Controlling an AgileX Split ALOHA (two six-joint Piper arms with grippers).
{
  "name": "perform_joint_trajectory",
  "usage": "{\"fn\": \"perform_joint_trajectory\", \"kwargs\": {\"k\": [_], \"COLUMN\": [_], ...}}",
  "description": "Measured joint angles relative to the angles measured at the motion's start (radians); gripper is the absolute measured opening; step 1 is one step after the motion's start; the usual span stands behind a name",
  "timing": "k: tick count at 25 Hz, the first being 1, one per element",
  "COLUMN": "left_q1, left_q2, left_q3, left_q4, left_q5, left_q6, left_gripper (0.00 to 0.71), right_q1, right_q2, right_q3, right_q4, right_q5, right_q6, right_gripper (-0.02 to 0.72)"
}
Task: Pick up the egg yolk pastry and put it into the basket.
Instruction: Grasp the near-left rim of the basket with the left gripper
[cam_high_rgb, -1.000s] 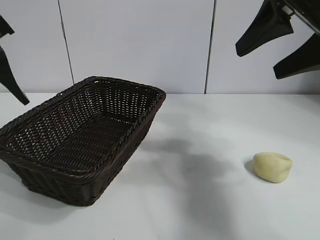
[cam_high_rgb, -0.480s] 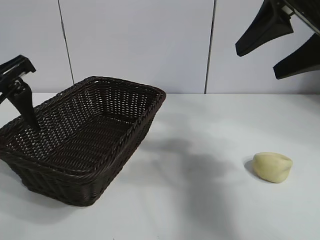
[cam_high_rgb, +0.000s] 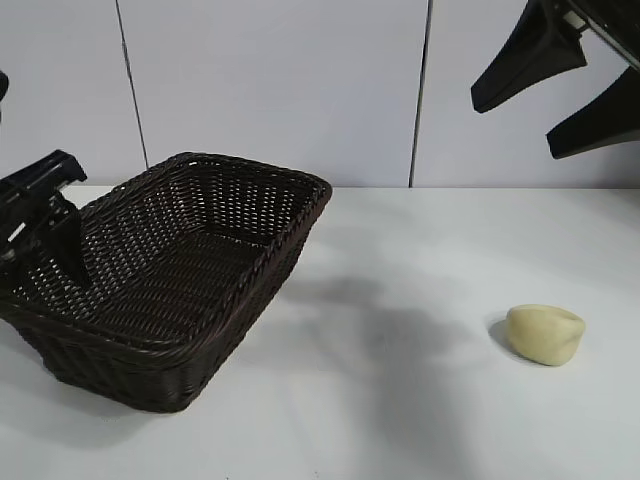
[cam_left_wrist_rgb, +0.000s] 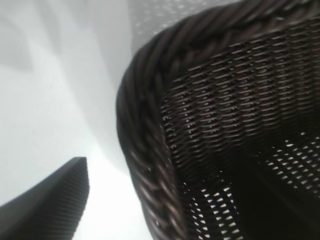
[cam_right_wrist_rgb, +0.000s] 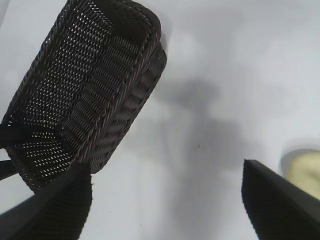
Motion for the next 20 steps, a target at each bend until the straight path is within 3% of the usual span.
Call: {"fn": "perform_joint_trajectory", "kwargs": {"k": [20], "left_q1": [0.000], "left_q2": [0.065], "left_q3": [0.001], "left_q4": [0.000], "left_q5": [-0.107], "left_q6": [0.000], "left_gripper": [0.568], "right_q1": [0.000], "right_q2": [0.000], "right_q3": [0.000], "right_q4": [0.000], "right_q5": [0.000], "right_q6": [0.000], "right_gripper": [0.591]}}
